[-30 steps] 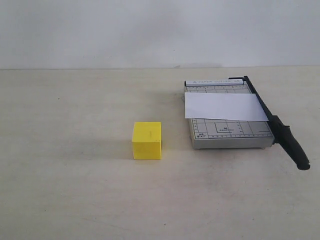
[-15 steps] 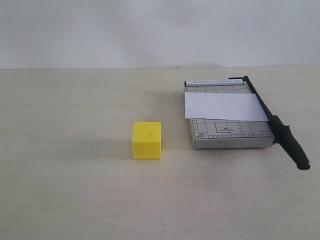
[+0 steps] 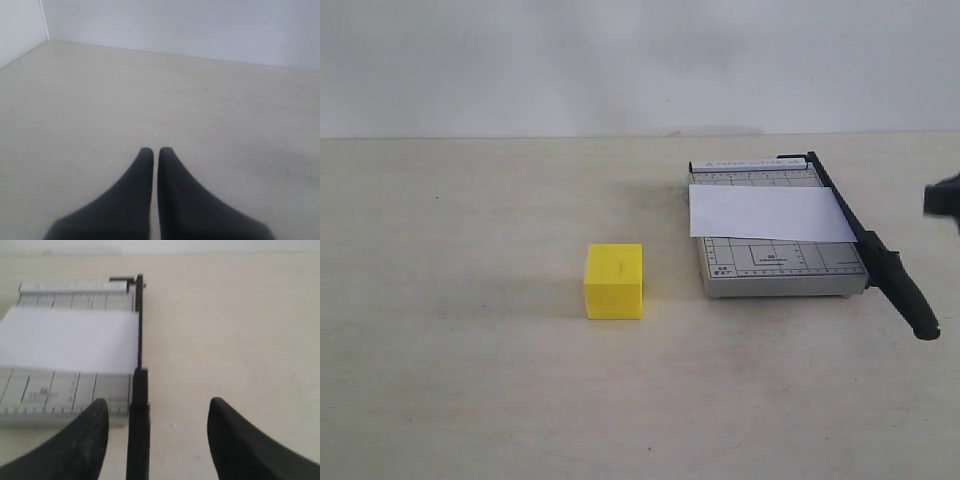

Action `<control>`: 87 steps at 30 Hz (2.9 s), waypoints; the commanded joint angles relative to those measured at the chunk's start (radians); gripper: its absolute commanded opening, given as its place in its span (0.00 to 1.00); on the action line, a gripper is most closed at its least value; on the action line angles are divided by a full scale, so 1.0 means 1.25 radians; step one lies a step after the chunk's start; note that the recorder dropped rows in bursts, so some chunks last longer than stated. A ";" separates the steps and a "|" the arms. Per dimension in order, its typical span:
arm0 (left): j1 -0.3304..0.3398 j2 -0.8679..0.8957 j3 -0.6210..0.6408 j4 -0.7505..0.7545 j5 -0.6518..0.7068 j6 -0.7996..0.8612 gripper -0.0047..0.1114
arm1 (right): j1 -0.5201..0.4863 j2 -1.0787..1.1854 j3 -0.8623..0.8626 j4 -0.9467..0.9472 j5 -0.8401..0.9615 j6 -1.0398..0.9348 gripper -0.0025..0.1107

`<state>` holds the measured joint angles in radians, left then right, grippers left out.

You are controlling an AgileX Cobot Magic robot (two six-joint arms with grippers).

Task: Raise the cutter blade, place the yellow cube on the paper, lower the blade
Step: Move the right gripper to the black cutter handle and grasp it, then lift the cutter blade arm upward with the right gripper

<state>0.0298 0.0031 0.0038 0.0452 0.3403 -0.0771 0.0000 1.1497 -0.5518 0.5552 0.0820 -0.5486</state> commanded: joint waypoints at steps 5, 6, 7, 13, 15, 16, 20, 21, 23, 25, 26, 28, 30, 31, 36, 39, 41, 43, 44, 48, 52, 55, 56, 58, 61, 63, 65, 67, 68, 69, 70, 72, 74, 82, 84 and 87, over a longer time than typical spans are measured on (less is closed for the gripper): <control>-0.004 -0.002 -0.003 0.000 -0.005 -0.004 0.08 | 0.226 -0.008 0.153 0.027 -0.341 -0.074 0.52; -0.004 -0.002 -0.003 0.000 -0.005 -0.004 0.08 | 0.226 -0.008 0.153 0.027 -0.375 -0.084 0.52; -0.004 -0.002 -0.003 0.000 -0.005 -0.004 0.08 | 0.226 -0.008 0.153 0.027 -0.439 -0.119 0.52; -0.004 -0.002 -0.003 0.000 -0.005 -0.004 0.08 | 0.226 -0.009 0.153 0.025 -0.593 -0.137 0.52; -0.004 -0.002 -0.003 0.000 -0.005 -0.004 0.08 | 0.226 -0.009 0.153 0.025 -0.604 -0.133 0.52; -0.004 -0.002 -0.003 0.000 -0.005 -0.004 0.08 | 0.226 -0.009 0.153 0.025 -0.604 -0.128 0.52; -0.004 -0.002 -0.003 0.000 -0.005 -0.004 0.08 | 0.226 -0.009 0.153 0.025 -0.594 -0.111 0.52; -0.004 -0.002 -0.003 0.000 -0.005 -0.004 0.08 | 0.226 -0.009 0.153 0.023 -0.583 -0.111 0.52; -0.004 -0.002 -0.003 0.000 -0.005 -0.004 0.08 | 0.226 -0.017 0.153 0.002 -0.536 -0.113 0.52; -0.004 -0.002 -0.003 0.000 -0.005 -0.004 0.08 | 0.226 -0.031 0.153 -0.019 -0.459 -0.113 0.52; -0.004 -0.002 -0.003 0.000 -0.005 -0.004 0.08 | 0.226 -0.038 0.153 -0.027 -0.413 -0.113 0.52; -0.004 -0.002 -0.003 0.000 -0.005 -0.004 0.08 | 0.226 -0.048 0.153 -0.028 -0.336 -0.113 0.52; -0.004 -0.002 -0.003 0.000 -0.005 -0.004 0.08 | 0.219 -0.048 0.172 -0.051 -0.323 -0.078 0.52; -0.004 -0.002 -0.003 0.000 -0.005 -0.004 0.08 | 0.214 -0.047 0.188 -0.118 -0.335 -0.028 0.52; -0.004 -0.002 -0.003 0.000 -0.005 -0.004 0.08 | 0.148 -0.045 0.305 -0.533 -0.542 0.535 0.52; -0.004 -0.002 -0.003 0.000 -0.005 -0.004 0.08 | 0.126 -0.045 0.330 -0.549 -0.484 0.587 0.52; -0.004 -0.002 -0.003 0.000 -0.005 -0.004 0.08 | 0.124 -0.045 0.338 -0.534 -0.471 0.587 0.52; -0.004 -0.002 -0.003 0.000 -0.005 -0.004 0.08 | 0.124 -0.045 0.338 -0.512 -0.470 0.576 0.52; -0.004 -0.002 -0.003 0.000 -0.005 -0.004 0.08 | 0.124 -0.045 0.338 -0.510 -0.470 0.571 0.52; -0.004 -0.002 -0.003 0.000 -0.005 -0.004 0.08 | 0.124 -0.037 0.338 -0.451 -0.468 0.402 0.66; -0.004 -0.002 -0.003 0.000 -0.005 -0.004 0.08 | 0.124 0.000 0.322 -0.241 -0.484 0.233 0.71; -0.004 -0.002 -0.003 0.000 -0.005 -0.004 0.08 | 0.124 0.057 0.306 -0.226 -0.497 0.233 0.71; -0.004 -0.002 -0.003 0.000 -0.005 -0.004 0.08 | 0.126 0.075 0.298 -0.226 -0.505 0.235 0.71; -0.004 -0.002 -0.003 0.000 -0.005 -0.004 0.08 | 0.127 0.124 0.286 -0.227 -0.535 0.237 0.71; -0.004 -0.002 -0.003 0.000 -0.005 -0.004 0.08 | 0.127 0.186 0.273 -0.249 -0.557 0.253 0.71; -0.004 -0.002 -0.003 0.000 -0.005 -0.004 0.08 | 0.127 0.223 0.272 -0.313 -0.560 0.307 0.71; -0.004 -0.002 -0.003 0.000 -0.005 -0.004 0.08 | 0.127 0.253 0.272 -0.368 -0.566 0.348 0.70; -0.004 -0.002 -0.003 0.000 -0.005 -0.004 0.08 | 0.127 0.274 0.272 -0.376 -0.568 0.371 0.66; -0.004 -0.002 -0.003 0.000 -0.005 -0.004 0.08 | 0.127 0.282 0.272 -0.372 -0.568 0.370 0.61; -0.004 -0.002 -0.003 0.000 -0.005 -0.004 0.08 | 0.127 0.290 0.272 -0.367 -0.568 0.370 0.55; -0.004 -0.002 -0.003 0.000 -0.005 -0.004 0.08 | 0.127 0.294 0.272 -0.367 -0.563 0.370 0.50; -0.004 -0.002 -0.003 0.000 -0.005 -0.004 0.08 | 0.127 0.294 0.272 -0.367 -0.554 0.370 0.39; -0.004 -0.002 -0.003 0.000 -0.005 -0.004 0.08 | 0.127 0.294 0.272 -0.367 -0.554 0.370 0.28; -0.004 -0.002 -0.003 0.000 -0.005 -0.004 0.08 | 0.127 0.294 0.272 -0.367 -0.568 0.371 0.02; -0.004 -0.002 -0.003 0.000 -0.005 -0.004 0.08 | 0.127 0.289 0.272 -0.367 -0.585 0.371 0.02; -0.004 -0.002 -0.003 0.000 -0.005 -0.004 0.08 | 0.127 0.260 0.272 -0.367 -0.605 0.371 0.02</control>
<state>0.0298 0.0031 0.0038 0.0452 0.3403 -0.0771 0.1592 1.5121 -0.2101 0.1229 -0.6125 -0.0709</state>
